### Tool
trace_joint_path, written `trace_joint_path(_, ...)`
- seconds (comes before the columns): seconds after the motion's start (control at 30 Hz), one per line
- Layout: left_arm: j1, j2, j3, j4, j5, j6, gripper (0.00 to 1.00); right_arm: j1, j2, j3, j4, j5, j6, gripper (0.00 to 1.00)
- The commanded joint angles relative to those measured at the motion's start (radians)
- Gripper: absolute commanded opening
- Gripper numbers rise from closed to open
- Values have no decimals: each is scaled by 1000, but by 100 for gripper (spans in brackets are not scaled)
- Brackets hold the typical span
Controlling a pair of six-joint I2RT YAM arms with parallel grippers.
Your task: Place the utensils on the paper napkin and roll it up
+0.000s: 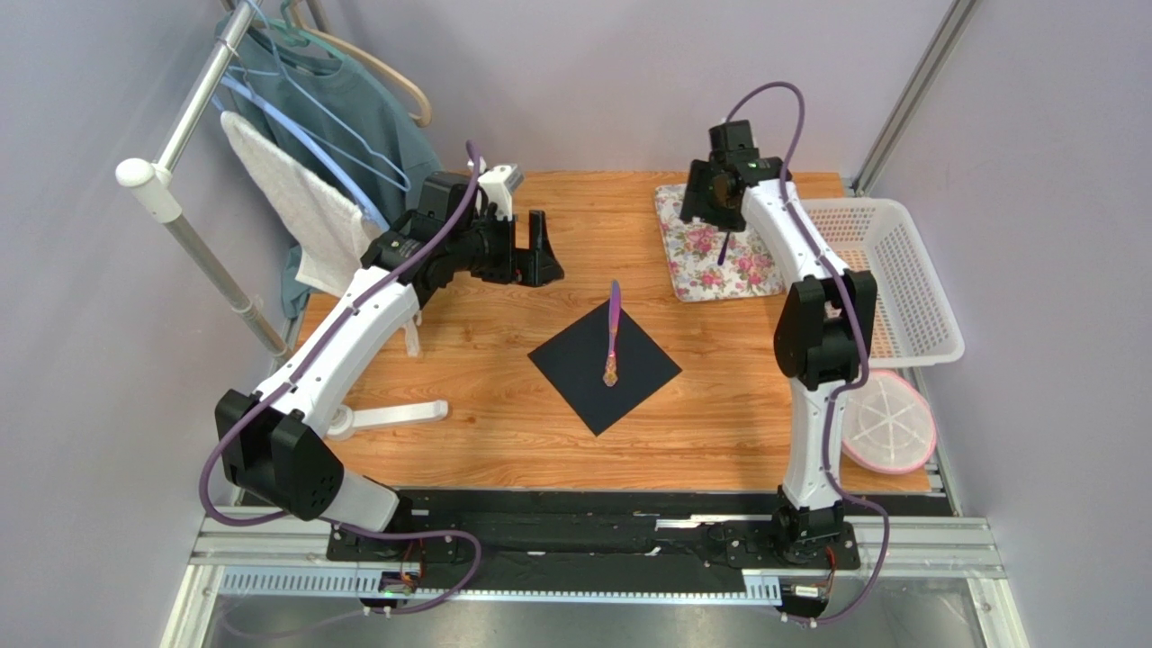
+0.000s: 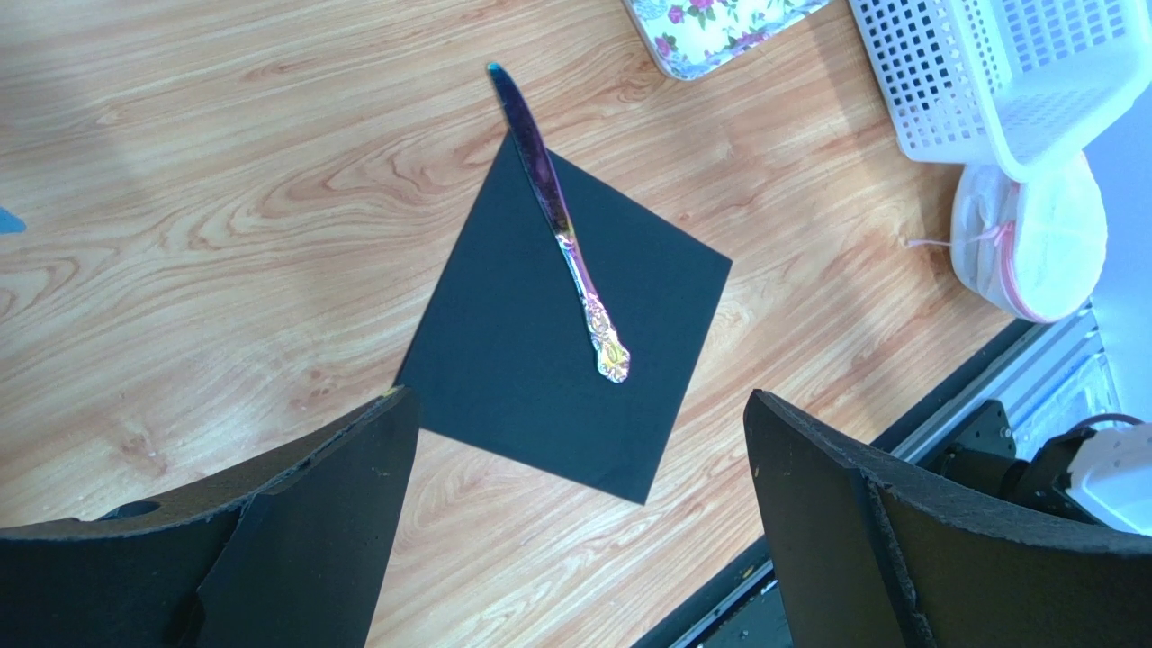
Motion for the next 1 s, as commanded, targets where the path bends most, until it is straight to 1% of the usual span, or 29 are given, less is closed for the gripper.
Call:
trace_joint_path(0.0, 5, 1, 33, 24, 18, 14, 99, -78, 131, 123, 43, 22, -55, 65)
trace_joint_path(0.07, 5, 6, 33, 26, 18, 14, 99, -109, 192, 154, 66, 48, -59, 63)
trace_joint_path(0.17, 5, 14, 30, 29, 15, 13, 99, -130, 241, 178, 118, 73, -74, 61)
trace_joint_path(0.37, 5, 32, 25, 32, 15, 5, 99, -144, 298, 186, 211, 105, -82, 59)
trace_joint_path(0.63, 5, 38, 28, 29, 8, 5, 99, -173, 380, 234, 259, 137, -56, 55)
trace_joint_path(0.73, 5, 49, 34, 24, 10, 2, 99, -176, 398, 249, 274, 128, -51, 50)
trace_joint_path(0.83, 5, 66, 50, 14, 12, -4, 99, -176, 419, 248, 288, 140, -52, 49)
trace_joint_path(0.87, 6, 69, 56, 9, 12, -6, 99, -175, 427, 249, 290, 146, -52, 47)
trace_joint_path(0.9, 3, 73, 59, 4, 12, -6, 99, -178, 436, 267, 291, 151, -48, 42)
trace_joint_path(0.97, 6, 76, 61, 3, 7, -4, 99, -178, 442, 269, 279, 142, -46, 38)
